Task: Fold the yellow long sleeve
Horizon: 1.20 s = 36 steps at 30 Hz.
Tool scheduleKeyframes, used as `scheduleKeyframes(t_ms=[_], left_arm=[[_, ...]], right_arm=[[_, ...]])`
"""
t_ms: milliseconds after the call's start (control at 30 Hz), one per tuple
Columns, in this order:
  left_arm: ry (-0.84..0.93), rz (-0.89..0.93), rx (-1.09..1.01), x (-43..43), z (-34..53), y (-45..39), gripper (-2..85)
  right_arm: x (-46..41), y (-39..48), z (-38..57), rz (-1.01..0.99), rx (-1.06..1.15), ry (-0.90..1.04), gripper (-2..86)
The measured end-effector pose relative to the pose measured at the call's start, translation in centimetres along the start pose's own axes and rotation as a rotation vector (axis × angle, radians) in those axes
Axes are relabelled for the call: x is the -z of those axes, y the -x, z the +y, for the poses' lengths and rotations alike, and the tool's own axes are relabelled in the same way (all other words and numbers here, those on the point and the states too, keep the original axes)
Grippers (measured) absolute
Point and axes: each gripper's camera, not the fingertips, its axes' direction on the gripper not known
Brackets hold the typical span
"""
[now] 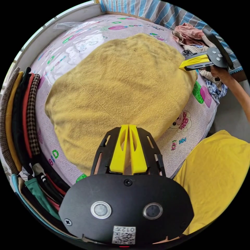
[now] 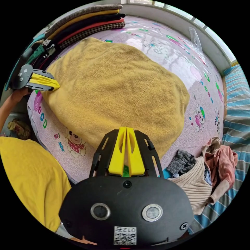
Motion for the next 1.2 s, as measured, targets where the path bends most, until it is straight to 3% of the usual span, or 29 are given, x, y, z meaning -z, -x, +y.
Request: scheduleKeyframes(t_ms=[133,233,300,433,600,700,800,900,967,1033,1200], left_arm=[[-0.057,-0.162,0.092,6.3,2.9,3.2,0.4],[-0.058,-0.171,0.133,8.5,4.7,6.7,0.3],[0.000,-0.167,0.155,8.1,5.3,9.5,0.3],[-0.019,-0.017,0.200,9.5,6.5,16.4,0.1],[-0.061,0.065,0.270,15.1,8.5,23.5,0.4],[-0.152,0.077,0.445,20.1,13.7,28.0,1.2],[-0.288,0.375,0.665,22.1,21.1,32.5,3.0],[-0.387,0.690,0.997,20.3,29.1,36.0,7.1],[-0.491,0.973,1.220,17.5,33.5,37.4,10.2],[-0.550,1.099,1.329,15.8,35.1,38.7,11.8],[-0.594,1.083,1.428,15.9,34.1,44.0,14.0]], right_arm=[[2.1,0.9,0.0,0.113,-0.080,-0.019,0.3],[4.2,3.1,-0.5,-0.064,-0.018,-0.198,0.5],[3.5,5.1,-1.8,-0.169,0.053,-0.216,0.5],[-2.2,8.5,-4.0,-0.073,0.152,-0.065,0.5],[-2.9,6.4,-2.9,-0.096,0.149,-0.062,0.4],[-1.0,2.4,0.1,-0.106,-0.006,-0.109,0.8],[0.4,-3.3,6.8,-0.247,-0.257,-0.229,2.4],[-2.5,-9.7,15.1,-0.550,-0.632,-0.265,6.9],[-6.7,-12.4,21.7,-0.866,-0.941,-0.324,10.9],[-10.1,-12.6,24.7,-0.989,-1.079,-0.317,13.2],[-15.8,-12.7,26.2,-1.147,-1.226,-0.398,16.8]])
